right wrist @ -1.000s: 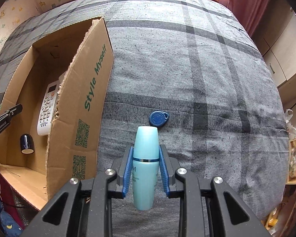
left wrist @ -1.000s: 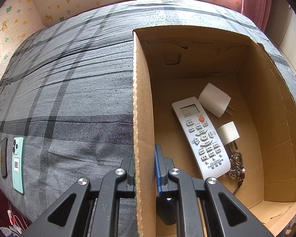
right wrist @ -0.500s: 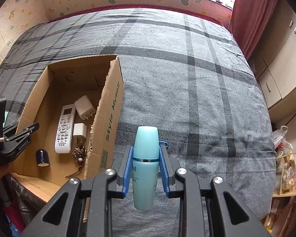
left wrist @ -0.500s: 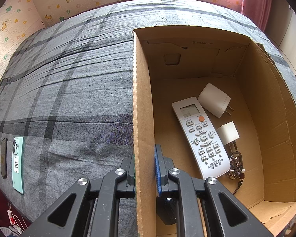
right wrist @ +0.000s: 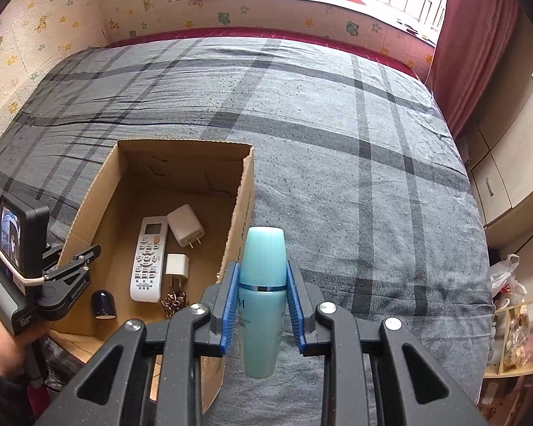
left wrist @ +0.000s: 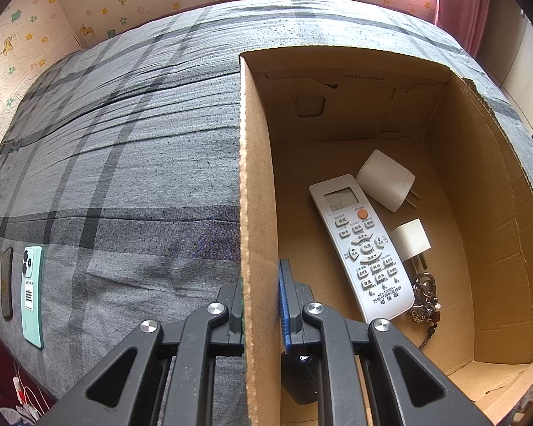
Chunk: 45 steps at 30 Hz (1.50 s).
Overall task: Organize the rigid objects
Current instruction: 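Lift the light-blue bottle with the right gripper and carry it over the box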
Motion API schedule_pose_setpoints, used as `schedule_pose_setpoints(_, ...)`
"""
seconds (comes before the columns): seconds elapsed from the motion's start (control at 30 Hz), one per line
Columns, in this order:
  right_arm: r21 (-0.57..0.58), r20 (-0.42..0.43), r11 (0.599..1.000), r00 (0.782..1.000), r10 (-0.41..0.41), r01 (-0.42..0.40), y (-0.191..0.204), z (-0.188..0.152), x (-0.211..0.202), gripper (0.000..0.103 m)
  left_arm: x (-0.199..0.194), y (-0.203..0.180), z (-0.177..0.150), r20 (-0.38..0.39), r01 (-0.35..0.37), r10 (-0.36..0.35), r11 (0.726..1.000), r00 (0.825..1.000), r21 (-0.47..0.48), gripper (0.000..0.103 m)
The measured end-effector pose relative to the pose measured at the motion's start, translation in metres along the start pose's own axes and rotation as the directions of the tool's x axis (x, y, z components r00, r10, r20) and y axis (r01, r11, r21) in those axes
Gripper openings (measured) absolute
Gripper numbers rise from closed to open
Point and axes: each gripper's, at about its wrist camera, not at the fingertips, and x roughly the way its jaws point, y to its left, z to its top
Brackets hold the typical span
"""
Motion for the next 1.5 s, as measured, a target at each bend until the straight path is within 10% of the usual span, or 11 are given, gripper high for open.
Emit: schedule_pose_setpoints(1.5, -0.099, -0.217, 0.983, 0.967, 0.133, -0.158, 0.124, -0.021, 0.1, 0.027, 0.0, 0.002, 0.001, 0.001, 0.017, -0.017, 1.0, 1.0, -0.005, 0.014)
